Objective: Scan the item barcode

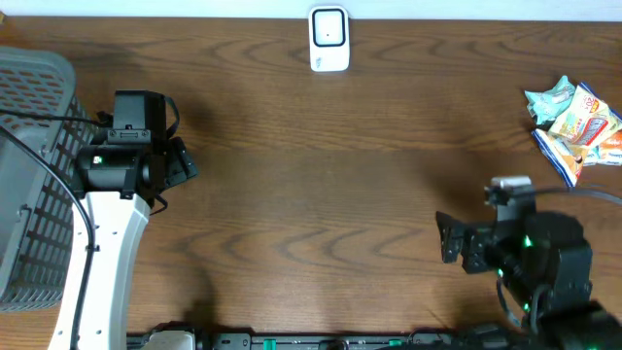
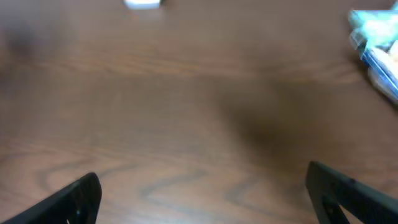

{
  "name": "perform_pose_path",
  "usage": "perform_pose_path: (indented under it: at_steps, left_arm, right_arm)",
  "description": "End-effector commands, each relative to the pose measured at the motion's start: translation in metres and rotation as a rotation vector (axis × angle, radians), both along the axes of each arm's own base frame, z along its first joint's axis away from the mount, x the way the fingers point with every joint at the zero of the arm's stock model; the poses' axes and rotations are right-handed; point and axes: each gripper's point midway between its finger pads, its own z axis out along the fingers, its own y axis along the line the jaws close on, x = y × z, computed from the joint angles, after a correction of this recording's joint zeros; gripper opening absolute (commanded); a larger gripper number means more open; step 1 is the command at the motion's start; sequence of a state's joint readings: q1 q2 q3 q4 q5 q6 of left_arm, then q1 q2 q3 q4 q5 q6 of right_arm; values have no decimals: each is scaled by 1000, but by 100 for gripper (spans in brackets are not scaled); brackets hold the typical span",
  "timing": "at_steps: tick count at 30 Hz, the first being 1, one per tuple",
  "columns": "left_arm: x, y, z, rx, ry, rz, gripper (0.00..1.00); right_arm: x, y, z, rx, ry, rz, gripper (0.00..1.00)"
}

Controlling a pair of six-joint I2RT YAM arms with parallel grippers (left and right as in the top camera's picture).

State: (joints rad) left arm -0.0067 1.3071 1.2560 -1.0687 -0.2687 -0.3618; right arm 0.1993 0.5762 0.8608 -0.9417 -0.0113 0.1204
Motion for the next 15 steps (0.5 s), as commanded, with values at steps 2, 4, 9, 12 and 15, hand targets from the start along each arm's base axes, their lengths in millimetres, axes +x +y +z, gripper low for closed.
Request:
perform_pose_path:
  at_steps: [2, 4, 9, 12, 15]
  left_arm:
    - [-1, 4, 2, 22, 2, 6, 98]
    - [-1, 4, 2, 21, 2, 6, 98]
    - [-1, 4, 2, 21, 2, 6, 97]
    - [-1, 4, 2, 21, 2, 6, 98]
    - [-1, 4, 2, 21, 2, 6, 98]
  right_arm:
    - [-4, -17, -7, -10, -115, -62, 99]
    - [-10, -22, -7, -29, -172, -68, 99]
    - [-19, -31, -13, -49, -284, -93, 99]
    - [-13, -30, -21, -40, -337, -93, 99]
    - [-5, -28, -23, -30, -409, -91, 99]
